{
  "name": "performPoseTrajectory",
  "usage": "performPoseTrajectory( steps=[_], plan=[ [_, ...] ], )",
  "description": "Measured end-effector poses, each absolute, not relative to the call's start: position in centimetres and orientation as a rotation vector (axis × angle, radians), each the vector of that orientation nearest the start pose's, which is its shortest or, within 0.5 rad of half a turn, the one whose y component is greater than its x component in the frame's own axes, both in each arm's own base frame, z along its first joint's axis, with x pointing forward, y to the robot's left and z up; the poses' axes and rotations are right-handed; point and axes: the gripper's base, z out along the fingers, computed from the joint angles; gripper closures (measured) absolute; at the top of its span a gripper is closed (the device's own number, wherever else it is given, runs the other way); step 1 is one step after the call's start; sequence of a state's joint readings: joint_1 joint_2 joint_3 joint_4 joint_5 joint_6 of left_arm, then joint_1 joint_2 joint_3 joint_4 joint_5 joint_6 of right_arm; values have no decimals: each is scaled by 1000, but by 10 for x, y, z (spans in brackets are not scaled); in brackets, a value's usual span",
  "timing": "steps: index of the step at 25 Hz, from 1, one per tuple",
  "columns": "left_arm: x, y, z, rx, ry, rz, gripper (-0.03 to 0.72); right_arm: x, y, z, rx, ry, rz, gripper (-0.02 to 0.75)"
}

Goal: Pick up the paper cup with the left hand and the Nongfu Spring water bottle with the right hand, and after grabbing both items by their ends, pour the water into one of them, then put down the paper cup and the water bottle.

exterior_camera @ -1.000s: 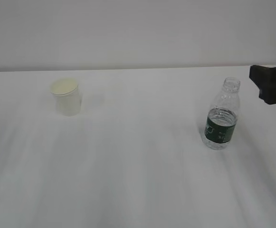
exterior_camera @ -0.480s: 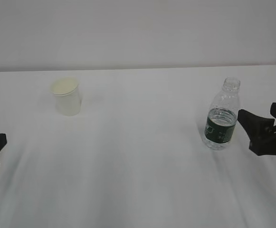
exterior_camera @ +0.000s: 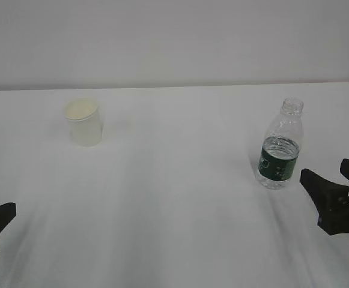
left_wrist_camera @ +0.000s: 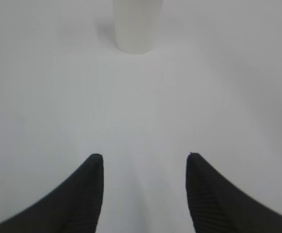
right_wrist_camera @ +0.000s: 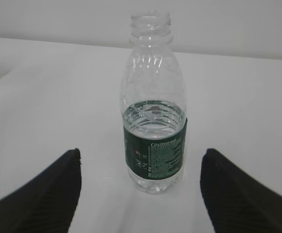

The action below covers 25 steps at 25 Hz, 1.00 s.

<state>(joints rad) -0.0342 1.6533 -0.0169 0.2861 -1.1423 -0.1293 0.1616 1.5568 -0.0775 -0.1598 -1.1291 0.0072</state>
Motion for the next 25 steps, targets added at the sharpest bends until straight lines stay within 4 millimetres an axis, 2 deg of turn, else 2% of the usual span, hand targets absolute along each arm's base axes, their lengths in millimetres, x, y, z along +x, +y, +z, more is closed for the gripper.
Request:
performPoseTrajectory(
  steps=[4,12,16,18,23,25],
  plan=[
    [171,-29,116,194,1972,-285,299,183,43,139,-322,1808,190,164],
    [194,-30,124,200,1898,-277,299,183,43,139,-331,1807,185,164],
    [202,-31,122,214,1897,-284,294,183,43,139,-333,1807,186,164],
    [206,-33,120,238,1897,-298,263,183,44,139,-336,1806,188,164],
    [214,-37,118,288,1891,-326,78,183,44,139,-334,1805,187,164],
    [216,-38,119,291,1884,-326,37,183,43,139,-328,1806,184,164]
  ],
)
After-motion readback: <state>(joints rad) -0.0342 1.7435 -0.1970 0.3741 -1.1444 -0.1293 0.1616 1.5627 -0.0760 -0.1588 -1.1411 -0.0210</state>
